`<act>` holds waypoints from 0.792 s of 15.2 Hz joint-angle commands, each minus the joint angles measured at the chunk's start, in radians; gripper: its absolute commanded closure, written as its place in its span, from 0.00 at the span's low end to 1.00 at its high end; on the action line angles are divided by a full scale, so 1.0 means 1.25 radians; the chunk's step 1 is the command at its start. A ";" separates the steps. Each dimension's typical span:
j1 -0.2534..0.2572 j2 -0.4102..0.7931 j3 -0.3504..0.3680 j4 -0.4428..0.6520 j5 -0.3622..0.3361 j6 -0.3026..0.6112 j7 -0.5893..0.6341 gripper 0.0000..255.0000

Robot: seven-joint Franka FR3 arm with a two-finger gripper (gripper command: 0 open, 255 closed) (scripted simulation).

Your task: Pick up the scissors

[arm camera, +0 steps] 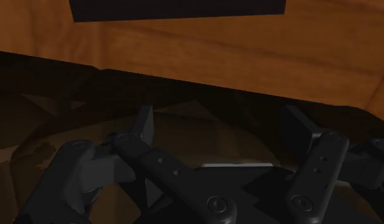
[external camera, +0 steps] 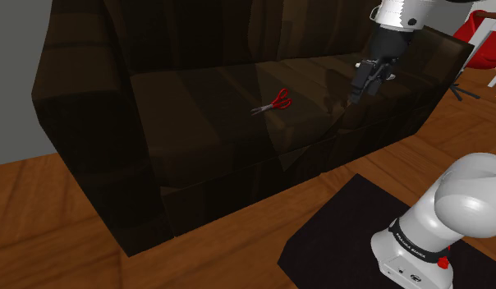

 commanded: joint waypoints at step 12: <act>0.121 0.373 -0.075 0.215 -0.102 0.112 -0.491 0.00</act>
